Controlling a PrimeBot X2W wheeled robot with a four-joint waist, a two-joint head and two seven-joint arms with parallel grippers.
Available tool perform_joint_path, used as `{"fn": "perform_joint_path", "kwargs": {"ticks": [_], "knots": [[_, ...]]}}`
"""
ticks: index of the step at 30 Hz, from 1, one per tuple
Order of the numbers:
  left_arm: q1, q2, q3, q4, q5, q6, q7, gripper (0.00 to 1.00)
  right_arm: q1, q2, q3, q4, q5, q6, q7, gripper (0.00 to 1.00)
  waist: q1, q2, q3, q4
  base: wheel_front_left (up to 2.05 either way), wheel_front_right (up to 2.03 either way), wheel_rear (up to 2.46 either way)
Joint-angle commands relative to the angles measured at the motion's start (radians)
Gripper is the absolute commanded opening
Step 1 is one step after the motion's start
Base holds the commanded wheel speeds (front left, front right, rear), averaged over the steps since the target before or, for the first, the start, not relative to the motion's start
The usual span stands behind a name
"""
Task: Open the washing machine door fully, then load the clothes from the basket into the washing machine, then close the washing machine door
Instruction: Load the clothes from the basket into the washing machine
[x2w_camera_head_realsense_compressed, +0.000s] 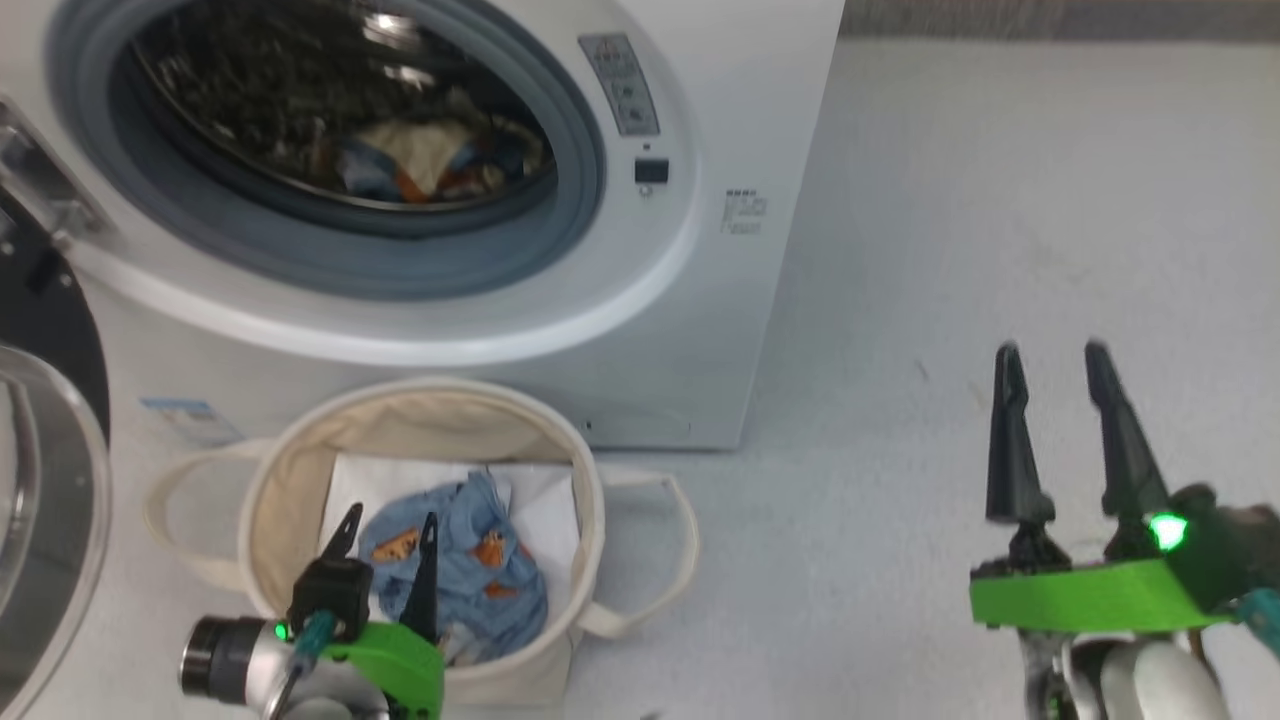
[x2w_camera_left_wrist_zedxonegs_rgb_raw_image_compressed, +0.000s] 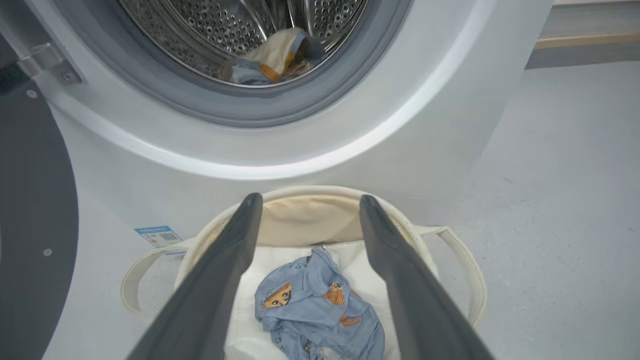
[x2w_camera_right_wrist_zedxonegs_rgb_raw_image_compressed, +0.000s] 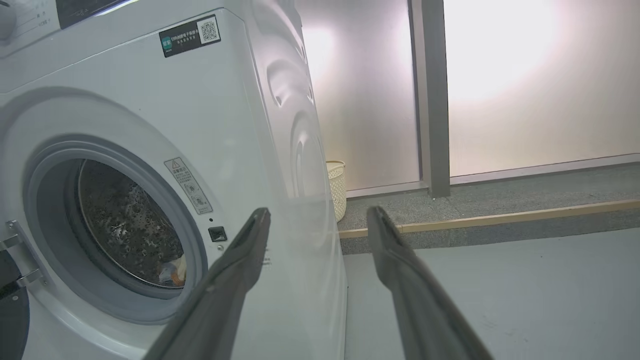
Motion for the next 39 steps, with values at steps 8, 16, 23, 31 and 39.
{"fn": "perform_joint_path", "kwargs": {"ticks": [8, 16, 23, 31, 39], "knots": [[-0.239, 0.038, -0.005, 0.222, 0.02, -0.042, -0.005, 1.0, -0.089, -0.003, -0.023, -0.144, -0.047, 0.0, -0.005, 1.0, 0.0, -0.0001, 0.228, 0.003, 0.0, 0.0, 0.0], [-0.456, 0.05, -0.058, 0.451, 0.05, -0.087, -0.005, 1.0, -0.153, -0.003, 0.016, -0.158, -0.096, 0.0, -0.005, 1.0, 0.0, -0.0001, 0.418, -0.002, 0.0, 0.0, 0.0], [-0.574, 0.048, -0.091, 0.581, 0.068, -0.083, -0.005, 1.0, -0.191, -0.003, 0.046, -0.153, -0.124, 0.0, -0.005, 1.0, 0.0, -0.0001, 0.542, -0.011, 0.0, 0.0, 0.0], [-0.69, 0.077, -0.141, 0.657, 0.097, -0.104, 0.001, 1.0, -0.228, -0.003, 0.041, -0.184, -0.139, 0.0, -0.005, 1.0, 0.0, -0.0001, 0.705, -0.029, 0.0, 0.0, 0.0], [-0.781, 0.115, -0.164, 0.67, 0.106, -0.089, 0.008, 1.0, -0.261, -0.003, 0.035, -0.205, -0.141, 0.0, -0.005, 1.0, 0.0, -0.0001, 0.816, -0.046, 0.0, 0.0, 0.0]]}}
